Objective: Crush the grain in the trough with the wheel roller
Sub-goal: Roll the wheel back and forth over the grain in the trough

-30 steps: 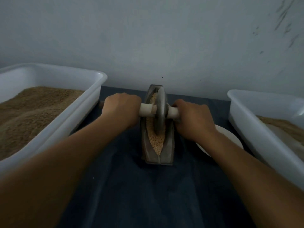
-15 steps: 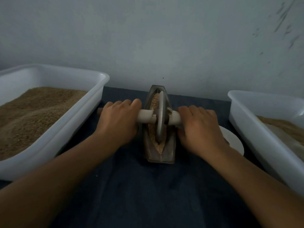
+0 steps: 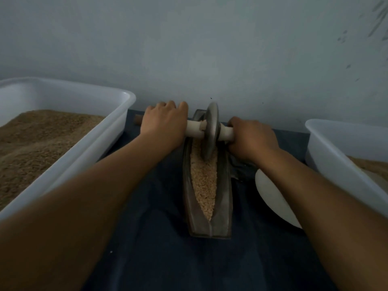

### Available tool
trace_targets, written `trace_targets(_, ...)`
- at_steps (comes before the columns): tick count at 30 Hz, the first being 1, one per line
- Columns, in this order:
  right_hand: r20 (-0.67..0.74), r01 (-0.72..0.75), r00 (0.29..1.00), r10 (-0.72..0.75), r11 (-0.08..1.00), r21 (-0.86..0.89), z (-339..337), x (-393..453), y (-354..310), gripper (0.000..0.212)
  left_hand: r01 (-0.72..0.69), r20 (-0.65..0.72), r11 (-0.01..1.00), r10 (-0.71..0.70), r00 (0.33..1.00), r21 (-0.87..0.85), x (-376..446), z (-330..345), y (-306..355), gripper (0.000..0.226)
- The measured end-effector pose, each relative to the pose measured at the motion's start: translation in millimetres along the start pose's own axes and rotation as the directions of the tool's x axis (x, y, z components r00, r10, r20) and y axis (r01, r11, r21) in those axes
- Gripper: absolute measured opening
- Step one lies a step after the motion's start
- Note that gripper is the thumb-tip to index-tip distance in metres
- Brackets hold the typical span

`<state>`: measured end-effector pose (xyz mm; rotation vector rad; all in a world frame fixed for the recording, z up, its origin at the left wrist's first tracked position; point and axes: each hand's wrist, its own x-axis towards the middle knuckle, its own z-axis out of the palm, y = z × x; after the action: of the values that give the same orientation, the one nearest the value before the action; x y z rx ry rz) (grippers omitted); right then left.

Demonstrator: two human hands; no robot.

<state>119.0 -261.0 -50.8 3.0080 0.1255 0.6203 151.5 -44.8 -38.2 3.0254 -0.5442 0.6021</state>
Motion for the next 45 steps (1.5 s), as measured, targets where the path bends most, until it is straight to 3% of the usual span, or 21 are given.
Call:
trace_targets(7,-0.041,-0.003,0.999,0.001,0.999,-0.034,2,-1,-1,0.031,0.021,0.062,1.000,-0.020,0.998,-0.010,-1,-3,-1,0.042)
trace_targets(14,-0.119,0.055,0.991,-0.061,0.997,-0.049,-5,-45,-8,0.022,0.014,0.046,0.997,-0.018,0.999,0.073,-42,-11,6,0.034)
trace_targets(22,-0.201,0.120,0.972,-0.124,0.992,-0.029,-33,-94,-22,0.017,-0.002,0.103,0.999,-0.002,0.995,0.044,-89,-31,6,0.040)
trace_targets(30,-0.237,0.102,0.966,-0.099,0.995,0.000,-37,-116,-24,0.022,-0.066,-0.014,0.991,0.068,0.998,0.112,-105,-34,7,0.042)
trace_targets(35,-0.197,0.097,0.975,-0.107,0.994,-0.059,-19,-80,-19,0.017,-0.021,0.011,0.996,0.020,1.000,0.089,-78,-19,7,0.044)
trace_targets(45,-0.004,0.016,1.000,-0.016,1.000,0.022,3,-8,1,0.032,0.008,0.049,0.998,-0.010,0.999,0.055,-3,-4,6,0.038)
